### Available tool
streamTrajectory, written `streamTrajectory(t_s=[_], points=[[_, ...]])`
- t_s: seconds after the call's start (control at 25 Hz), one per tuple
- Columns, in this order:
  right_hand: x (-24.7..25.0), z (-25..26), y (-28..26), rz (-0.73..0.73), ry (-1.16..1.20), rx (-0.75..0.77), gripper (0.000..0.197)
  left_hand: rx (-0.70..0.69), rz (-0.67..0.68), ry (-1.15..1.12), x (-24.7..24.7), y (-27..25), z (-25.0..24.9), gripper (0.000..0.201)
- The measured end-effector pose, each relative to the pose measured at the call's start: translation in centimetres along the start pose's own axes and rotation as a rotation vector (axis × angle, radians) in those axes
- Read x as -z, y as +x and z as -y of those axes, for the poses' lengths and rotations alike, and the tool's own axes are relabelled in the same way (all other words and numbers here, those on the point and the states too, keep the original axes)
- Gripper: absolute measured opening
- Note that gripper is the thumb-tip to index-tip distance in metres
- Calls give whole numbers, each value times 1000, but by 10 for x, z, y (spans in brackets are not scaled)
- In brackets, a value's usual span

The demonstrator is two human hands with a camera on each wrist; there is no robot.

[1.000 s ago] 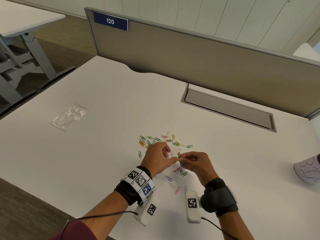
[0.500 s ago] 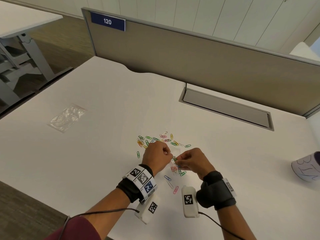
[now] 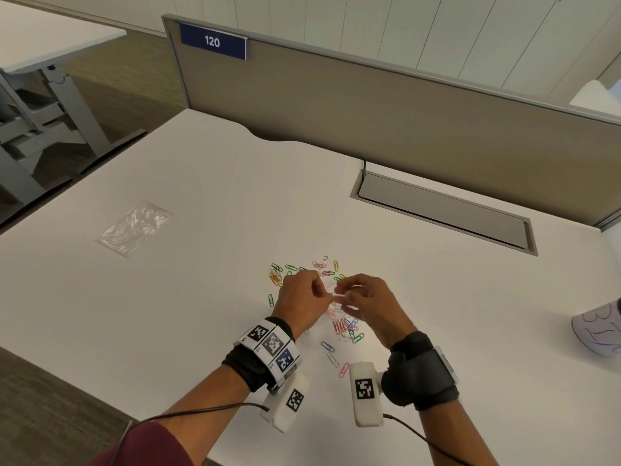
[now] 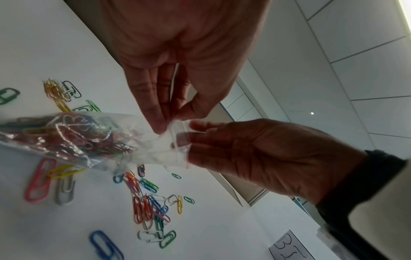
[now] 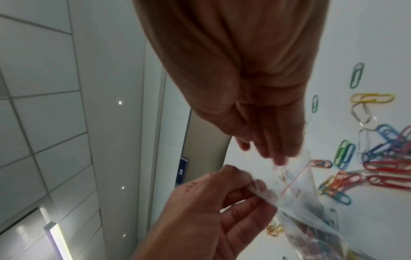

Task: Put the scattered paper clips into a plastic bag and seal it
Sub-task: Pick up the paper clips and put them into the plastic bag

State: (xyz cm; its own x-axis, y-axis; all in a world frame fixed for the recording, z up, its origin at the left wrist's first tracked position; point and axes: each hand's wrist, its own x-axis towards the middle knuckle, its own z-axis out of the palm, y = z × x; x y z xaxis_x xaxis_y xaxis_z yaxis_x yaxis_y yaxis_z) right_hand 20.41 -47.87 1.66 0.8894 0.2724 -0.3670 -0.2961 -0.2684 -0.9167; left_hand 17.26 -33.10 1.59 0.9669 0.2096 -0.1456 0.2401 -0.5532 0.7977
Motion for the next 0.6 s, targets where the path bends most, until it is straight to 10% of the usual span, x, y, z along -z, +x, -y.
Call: streamTrajectory(t_s=[0.16, 0.36, 0.6], points=[[28, -23, 2, -263, -478, 153, 18, -3, 4, -6, 2, 1, 5, 11], [45, -69, 8, -81, -884, -41, 73, -85, 32, 19, 3, 1, 9, 20], [12, -69, 3, 62, -995, 124, 79, -70, 65, 87, -1, 7, 15, 28]])
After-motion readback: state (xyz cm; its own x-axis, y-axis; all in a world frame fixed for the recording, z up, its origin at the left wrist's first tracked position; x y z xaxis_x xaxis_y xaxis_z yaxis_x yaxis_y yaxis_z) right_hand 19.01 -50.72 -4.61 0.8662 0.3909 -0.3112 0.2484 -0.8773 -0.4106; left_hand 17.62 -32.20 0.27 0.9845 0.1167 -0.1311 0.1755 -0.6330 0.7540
